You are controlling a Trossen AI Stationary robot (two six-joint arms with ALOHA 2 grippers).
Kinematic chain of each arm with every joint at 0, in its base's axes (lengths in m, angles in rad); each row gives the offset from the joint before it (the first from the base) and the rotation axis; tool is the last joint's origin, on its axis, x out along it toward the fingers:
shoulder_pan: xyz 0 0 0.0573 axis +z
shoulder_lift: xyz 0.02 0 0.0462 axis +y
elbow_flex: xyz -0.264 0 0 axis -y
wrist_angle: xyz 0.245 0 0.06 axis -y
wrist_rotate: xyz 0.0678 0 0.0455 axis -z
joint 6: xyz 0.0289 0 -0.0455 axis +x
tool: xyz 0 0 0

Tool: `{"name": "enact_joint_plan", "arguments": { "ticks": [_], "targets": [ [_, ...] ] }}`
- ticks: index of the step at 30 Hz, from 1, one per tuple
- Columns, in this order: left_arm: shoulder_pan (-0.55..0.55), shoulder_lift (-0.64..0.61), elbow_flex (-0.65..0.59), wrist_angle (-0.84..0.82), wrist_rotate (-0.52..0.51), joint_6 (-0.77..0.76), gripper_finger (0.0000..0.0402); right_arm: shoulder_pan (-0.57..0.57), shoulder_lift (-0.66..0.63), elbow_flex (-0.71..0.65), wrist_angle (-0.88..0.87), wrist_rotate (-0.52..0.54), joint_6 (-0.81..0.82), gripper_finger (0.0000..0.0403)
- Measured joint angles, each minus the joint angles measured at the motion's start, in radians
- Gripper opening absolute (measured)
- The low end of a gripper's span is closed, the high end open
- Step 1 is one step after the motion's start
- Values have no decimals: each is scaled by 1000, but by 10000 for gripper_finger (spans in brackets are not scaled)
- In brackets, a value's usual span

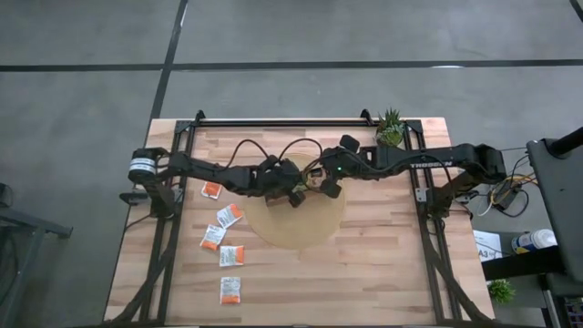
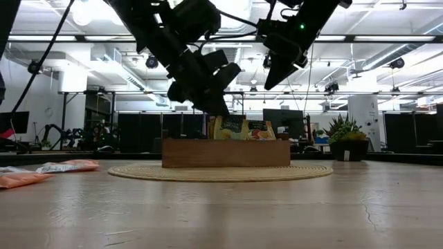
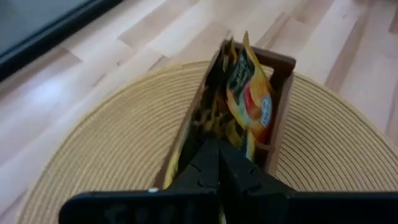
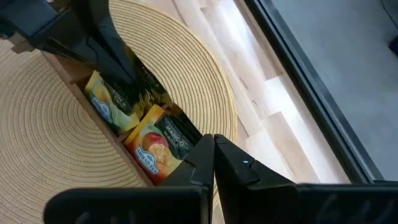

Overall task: Pick & Place Tea
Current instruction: Adjust the yellow tea bags in the wooden organizer

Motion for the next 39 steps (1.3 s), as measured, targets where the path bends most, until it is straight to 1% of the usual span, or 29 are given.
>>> {"name": "enact_joint_plan", "arguments": {
  "ticks": [8, 20, 30, 39],
  "targets": [
    [-1, 5, 3, -14, 9, -15, 0, 0, -2, -1, 7, 0, -28, 8],
    [5, -69, 16, -43, 4, 13, 0, 0, -3, -1, 49, -2, -46, 8],
    [7, -53, 10, -24, 6, 12, 0, 0, -3, -1, 53, -3, -49, 8],
    [7, -50, -29, -26, 53, 10, 0, 0, -3, -1, 55, -3, -51, 8]
  ]
}}
